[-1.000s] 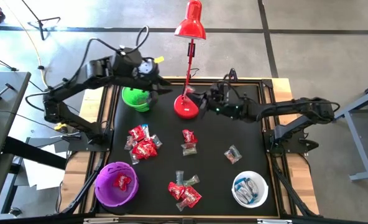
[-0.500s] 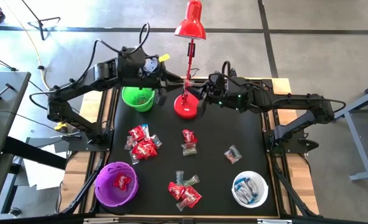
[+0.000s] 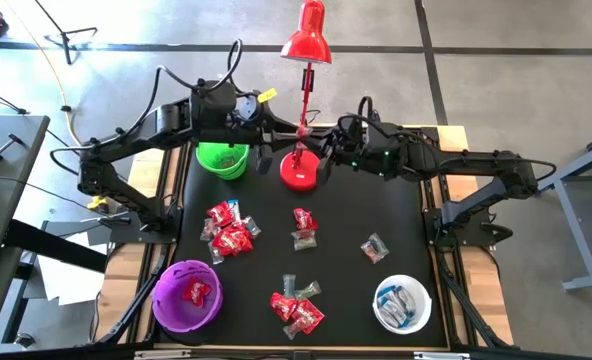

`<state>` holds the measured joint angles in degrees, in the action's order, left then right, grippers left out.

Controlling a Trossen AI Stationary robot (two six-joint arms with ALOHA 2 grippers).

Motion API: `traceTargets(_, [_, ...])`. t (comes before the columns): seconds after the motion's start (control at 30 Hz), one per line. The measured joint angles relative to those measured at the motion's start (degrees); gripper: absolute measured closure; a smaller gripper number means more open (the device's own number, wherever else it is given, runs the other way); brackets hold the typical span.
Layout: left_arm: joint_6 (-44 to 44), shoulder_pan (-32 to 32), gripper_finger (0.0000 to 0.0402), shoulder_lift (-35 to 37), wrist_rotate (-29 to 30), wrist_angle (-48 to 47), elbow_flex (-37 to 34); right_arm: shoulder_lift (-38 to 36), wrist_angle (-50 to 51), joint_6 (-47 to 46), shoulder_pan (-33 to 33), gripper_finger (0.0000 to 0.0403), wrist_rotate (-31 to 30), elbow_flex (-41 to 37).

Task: Sort candy
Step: Put the red gummy into the green bucket

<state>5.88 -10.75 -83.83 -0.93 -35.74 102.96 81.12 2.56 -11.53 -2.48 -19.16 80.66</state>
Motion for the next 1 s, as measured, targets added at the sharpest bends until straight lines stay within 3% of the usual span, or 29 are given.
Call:
traceTargets(0.37, [-0.06, -0.13, 0.0280, -1.67, 0.01, 2.37, 0.07, -0.07, -0.71, 1.67, 1.37, 0.0394, -0.98, -0.04])
traceTargets(0.8, [-0.08, -0.12, 0.0280, -1.75, -0.04, 1.56, 0.07, 0.09, -0.63, 11.52, 5.21, 0.0394, -13.57, -0.07])
traceTargets(1.0, [-0.08, -0.15, 0.0280, -1.78, 0.17, 1.41, 0.04, 0.09, -1.08, 13.08, 5.31, 0.0394, -15.72, -0.07])
